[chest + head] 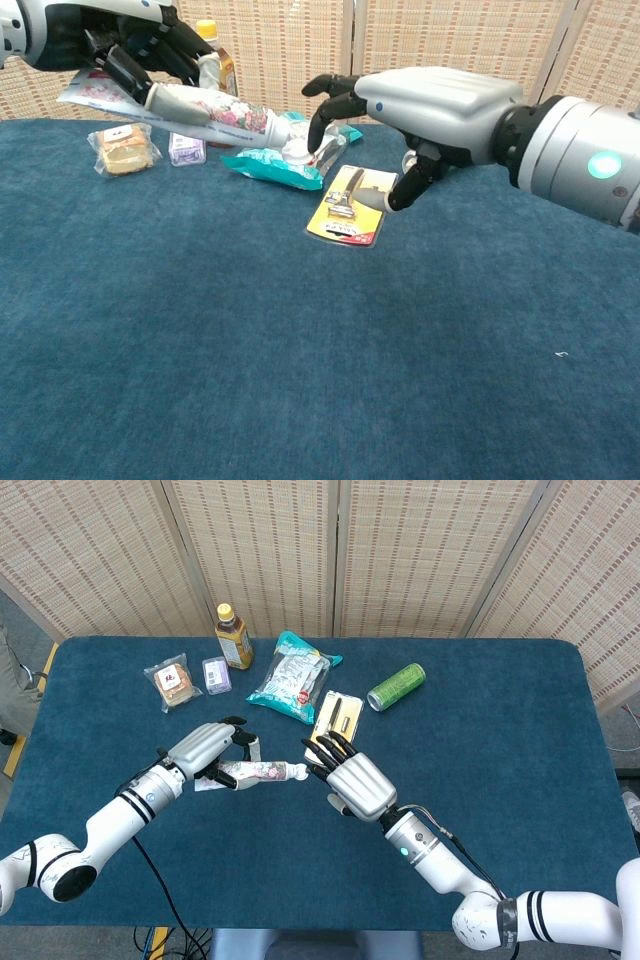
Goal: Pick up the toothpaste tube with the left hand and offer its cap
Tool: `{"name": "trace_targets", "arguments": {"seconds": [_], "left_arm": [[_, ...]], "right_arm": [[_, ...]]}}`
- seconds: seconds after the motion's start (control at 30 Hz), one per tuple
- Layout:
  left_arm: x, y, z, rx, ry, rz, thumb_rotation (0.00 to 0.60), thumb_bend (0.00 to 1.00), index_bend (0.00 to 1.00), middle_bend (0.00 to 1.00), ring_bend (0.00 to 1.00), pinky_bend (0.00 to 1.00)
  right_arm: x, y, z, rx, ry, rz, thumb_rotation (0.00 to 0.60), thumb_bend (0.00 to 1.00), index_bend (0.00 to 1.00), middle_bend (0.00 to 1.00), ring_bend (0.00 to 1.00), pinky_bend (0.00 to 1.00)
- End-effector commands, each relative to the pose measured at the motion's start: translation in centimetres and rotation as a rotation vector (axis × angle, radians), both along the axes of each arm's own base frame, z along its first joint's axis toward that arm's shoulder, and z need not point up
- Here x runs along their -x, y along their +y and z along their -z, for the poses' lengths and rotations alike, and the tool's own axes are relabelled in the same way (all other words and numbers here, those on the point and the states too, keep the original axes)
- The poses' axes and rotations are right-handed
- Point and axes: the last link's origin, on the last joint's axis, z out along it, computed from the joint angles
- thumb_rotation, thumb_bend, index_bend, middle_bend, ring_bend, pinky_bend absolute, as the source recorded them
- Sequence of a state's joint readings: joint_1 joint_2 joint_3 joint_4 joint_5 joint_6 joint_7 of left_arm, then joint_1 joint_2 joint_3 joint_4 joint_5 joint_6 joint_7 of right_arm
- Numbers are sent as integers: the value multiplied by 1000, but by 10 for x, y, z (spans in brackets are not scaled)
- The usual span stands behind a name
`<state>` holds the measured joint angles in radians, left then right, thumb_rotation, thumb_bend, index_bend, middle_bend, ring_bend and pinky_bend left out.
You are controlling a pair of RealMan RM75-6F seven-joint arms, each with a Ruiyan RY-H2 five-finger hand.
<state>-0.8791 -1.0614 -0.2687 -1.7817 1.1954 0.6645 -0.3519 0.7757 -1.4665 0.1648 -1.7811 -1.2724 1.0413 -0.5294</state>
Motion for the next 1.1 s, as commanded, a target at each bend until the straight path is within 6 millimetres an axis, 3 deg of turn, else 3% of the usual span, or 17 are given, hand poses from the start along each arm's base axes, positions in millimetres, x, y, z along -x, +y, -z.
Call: {"name": "trace_targets", "arguments": {"seconds": [0.03,0.37,0.53,0.77,1.1], "left_arm": [[0,-1,-1,2,-2,1,516,394,607,622,363,80],[-1,-5,-3,19,-17,-8,515,394,607,622,363,83],[3,-4,-2,22,-17,-18,516,394,606,622,363,83],[25,-1,5,13,13,-37,512,393,585,614,358,83],[71,0,34,-2,65,-47,531,392,566,586,350,83]], "right_arm": [[0,0,2,-2,-1,1,600,282,302,17,0,0],[3,-2,12,-19,-9,15,600,282,302,17,0,0],[2,2,5,-20,-36,10,600,282,302,17,0,0],[11,6,-44,48,-111,15,600,282,302,17,0,0],[49,18,-100,183,-108,63,600,282,302,17,0,0]]}}
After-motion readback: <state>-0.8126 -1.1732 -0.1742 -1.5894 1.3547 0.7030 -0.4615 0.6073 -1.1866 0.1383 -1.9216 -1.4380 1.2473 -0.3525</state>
